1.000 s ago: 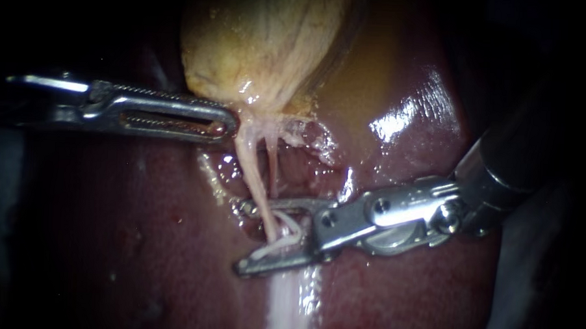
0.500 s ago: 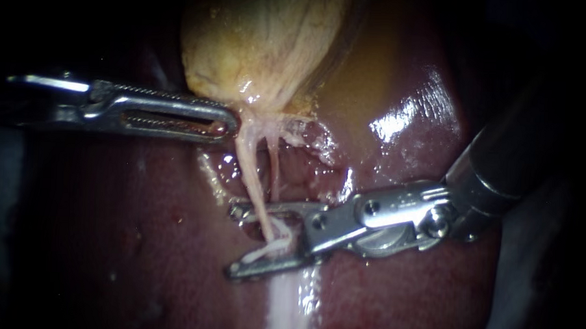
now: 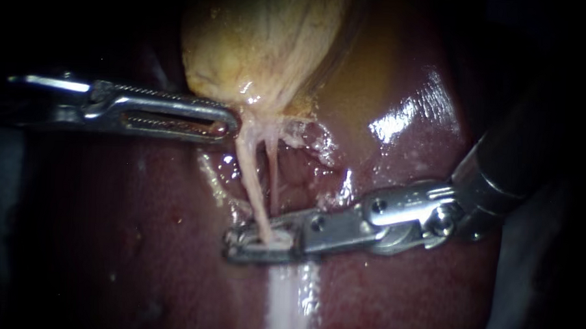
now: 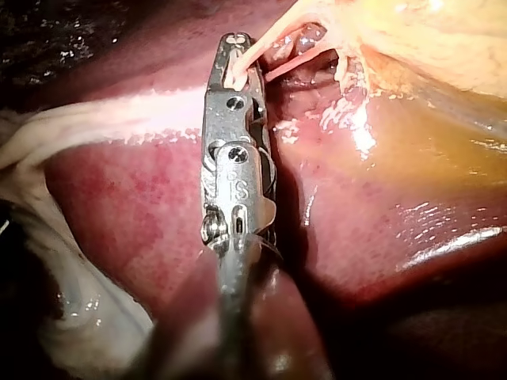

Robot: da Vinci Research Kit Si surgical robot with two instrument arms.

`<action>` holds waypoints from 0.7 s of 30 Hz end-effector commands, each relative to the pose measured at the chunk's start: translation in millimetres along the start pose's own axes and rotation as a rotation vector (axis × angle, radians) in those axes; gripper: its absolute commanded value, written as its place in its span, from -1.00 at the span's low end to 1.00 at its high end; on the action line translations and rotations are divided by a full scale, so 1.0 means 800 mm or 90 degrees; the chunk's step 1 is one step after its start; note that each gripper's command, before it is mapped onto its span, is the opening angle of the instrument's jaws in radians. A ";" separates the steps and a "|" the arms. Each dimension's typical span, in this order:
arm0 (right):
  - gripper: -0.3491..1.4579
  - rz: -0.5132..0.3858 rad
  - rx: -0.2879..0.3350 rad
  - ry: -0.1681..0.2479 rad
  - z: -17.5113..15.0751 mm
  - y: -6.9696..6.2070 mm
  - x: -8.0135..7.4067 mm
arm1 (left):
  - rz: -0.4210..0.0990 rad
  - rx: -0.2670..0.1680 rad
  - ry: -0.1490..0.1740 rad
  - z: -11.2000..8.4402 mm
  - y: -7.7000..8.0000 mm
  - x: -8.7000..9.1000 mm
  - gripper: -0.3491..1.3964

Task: Clipping first clip left tube

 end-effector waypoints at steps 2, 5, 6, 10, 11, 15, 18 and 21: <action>-1.00 0.000 0.003 -0.001 0.0001 -0.0001 0.0000 | 0.000 -0.001 0.000 0.0000 -0.0001 0.0000 -1.00; -1.00 0.007 0.003 -0.001 0.0002 -0.0001 -0.0001 | 0.000 -0.001 0.000 -0.0001 -0.0001 0.0000 -1.00; -1.00 0.006 0.003 -0.001 0.0002 -0.0001 -0.0001 | 0.000 -0.001 0.000 -0.0001 -0.0001 0.0000 -1.00; -1.00 0.009 0.004 -0.001 0.0003 -0.0001 -0.0003 | 0.000 -0.001 0.000 -0.0001 -0.0001 0.0000 -1.00; -1.00 0.009 0.005 -0.001 0.0003 -0.0001 -0.0003 | 0.000 -0.001 0.000 -0.0001 -0.0001 0.0000 -1.00; -1.00 0.012 0.003 -0.001 0.0004 0.0000 -0.0004 | 0.000 -0.001 0.000 -0.0001 -0.0001 0.0000 -1.00; -1.00 0.011 0.003 -0.001 0.0005 0.0000 -0.0006 | 0.000 -0.001 0.000 -0.0001 -0.0001 0.0000 -1.00; -1.00 0.011 0.003 -0.001 0.0005 0.0000 -0.0006 | 0.000 -0.001 0.000 0.0000 -0.0001 0.0000 -1.00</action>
